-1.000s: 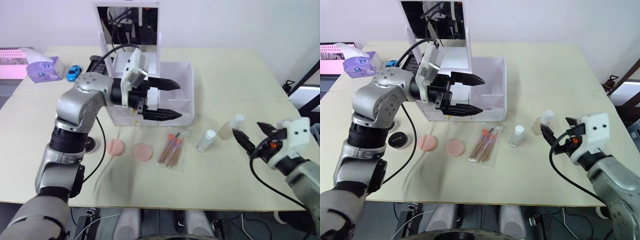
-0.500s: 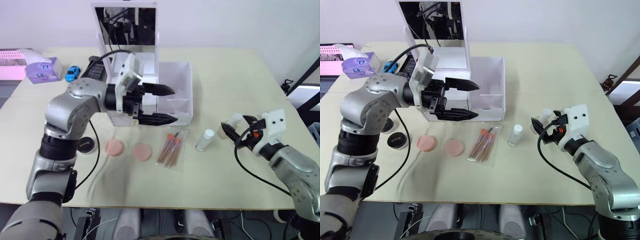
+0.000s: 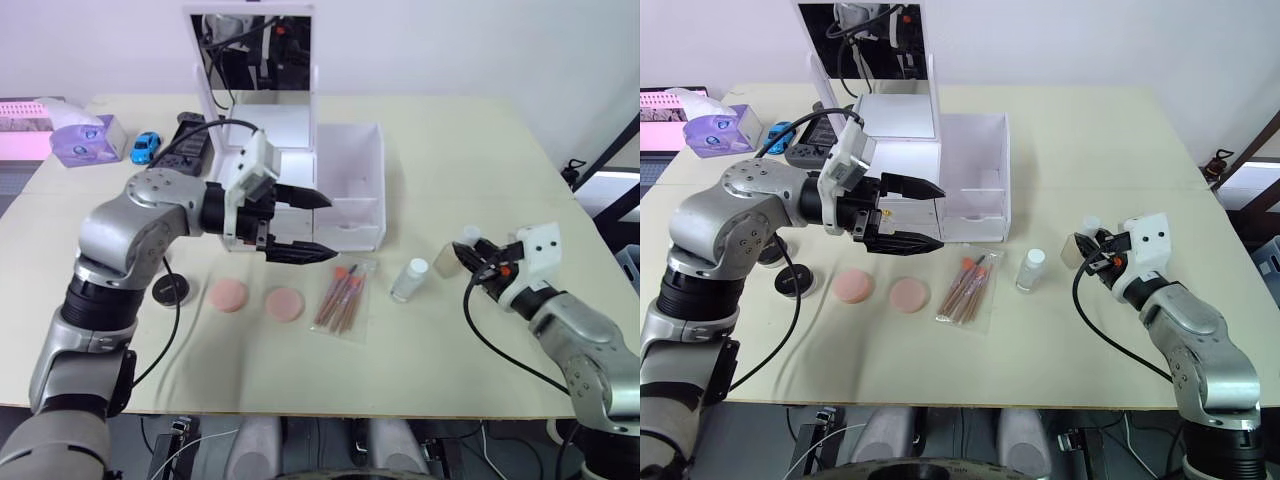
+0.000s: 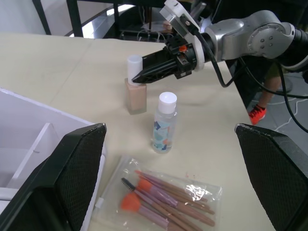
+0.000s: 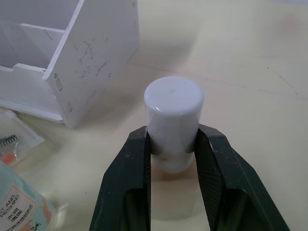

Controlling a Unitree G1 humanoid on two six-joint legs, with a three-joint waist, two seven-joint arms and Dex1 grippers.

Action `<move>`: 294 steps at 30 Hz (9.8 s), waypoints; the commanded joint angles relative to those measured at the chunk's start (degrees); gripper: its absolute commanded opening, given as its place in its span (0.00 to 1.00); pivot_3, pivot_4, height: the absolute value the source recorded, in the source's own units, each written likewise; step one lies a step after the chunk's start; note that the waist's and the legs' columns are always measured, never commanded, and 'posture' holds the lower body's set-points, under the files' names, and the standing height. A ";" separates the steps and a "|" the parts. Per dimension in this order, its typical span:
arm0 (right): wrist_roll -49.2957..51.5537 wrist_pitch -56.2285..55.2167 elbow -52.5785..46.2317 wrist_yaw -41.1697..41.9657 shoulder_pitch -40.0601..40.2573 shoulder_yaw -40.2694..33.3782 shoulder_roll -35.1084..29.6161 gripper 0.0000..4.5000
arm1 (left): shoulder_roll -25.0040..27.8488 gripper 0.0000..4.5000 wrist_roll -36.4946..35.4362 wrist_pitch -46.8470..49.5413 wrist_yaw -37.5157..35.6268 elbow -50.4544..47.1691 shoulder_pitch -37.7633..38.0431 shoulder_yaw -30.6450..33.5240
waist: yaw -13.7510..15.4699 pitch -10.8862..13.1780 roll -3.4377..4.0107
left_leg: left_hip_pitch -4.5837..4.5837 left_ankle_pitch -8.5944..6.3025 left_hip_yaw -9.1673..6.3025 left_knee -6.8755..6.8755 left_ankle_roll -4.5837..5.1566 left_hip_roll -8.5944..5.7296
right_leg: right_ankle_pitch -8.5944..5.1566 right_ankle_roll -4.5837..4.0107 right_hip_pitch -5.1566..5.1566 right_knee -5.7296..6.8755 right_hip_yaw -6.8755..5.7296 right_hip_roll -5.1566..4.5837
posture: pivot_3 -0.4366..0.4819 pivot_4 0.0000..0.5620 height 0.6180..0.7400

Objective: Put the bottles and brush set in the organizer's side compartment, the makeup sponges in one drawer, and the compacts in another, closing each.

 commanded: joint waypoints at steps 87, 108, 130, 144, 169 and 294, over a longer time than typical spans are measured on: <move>3.32 6.83 19.39 17.54 -46.73 18.50 0.21 0.15 | 10.05 1.00 -0.90 -0.86 12.77 -11.68 19.38 17.11 | -1.34 0.15 0.10 | -0.06 0.00 0.05 -0.11 0.00 0.05 | 0.13 0.19 -0.22 0.08 0.26 0.17 | 0.48 0.27 0.99; -8.92 -4.34 27.94 25.67 -43.38 22.50 1.49 0.15 | 11.41 1.00 -0.51 -2.06 13.34 -11.41 18.58 14.62 | -1.32 0.15 0.10 | -0.03 0.00 0.04 -0.10 0.00 0.06 | 0.13 0.18 -0.23 0.13 0.27 0.21 | 0.48 0.27 0.99; -0.03 -0.78 21.74 34.60 -37.30 7.03 -10.05 0.99 | 13.63 1.00 -3.21 -7.26 4.61 1.59 15.64 19.96 | -1.27 0.16 0.11 | -0.03 0.00 0.08 -0.10 0.00 0.06 | 0.10 0.12 -0.23 0.08 0.30 0.21 | 0.48 0.27 0.99; -1.02 -9.61 28.71 38.32 -8.47 -14.59 -20.95 0.99 | 28.16 1.00 9.80 -35.06 -9.57 53.26 16.18 27.45 | -1.03 0.13 0.07 | 0.02 -0.01 0.14 -0.08 0.01 0.11 | -0.01 0.00 -0.19 0.05 0.32 0.24 | 0.48 0.27 0.99; 11.80 8.91 -1.12 35.31 -13.56 -2.41 -24.12 0.99 | 16.49 1.00 -5.52 -6.57 -9.16 5.13 8.57 15.57 | -1.48 0.15 0.01 | 0.12 0.00 0.35 -0.10 -0.01 0.20 | 0.15 0.13 -0.23 0.13 0.66 0.37 | 0.48 0.27 0.99; -3.74 -12.59 22.04 39.73 -10.56 -10.64 -18.74 0.99 | 23.01 1.00 5.73 -29.90 -2.98 34.52 28.25 32.35 | -1.34 0.20 -0.04 | 0.12 -0.01 0.39 -0.21 0.00 0.22 | 0.06 -0.09 -0.33 0.07 1.07 0.66 | 0.48 0.27 0.99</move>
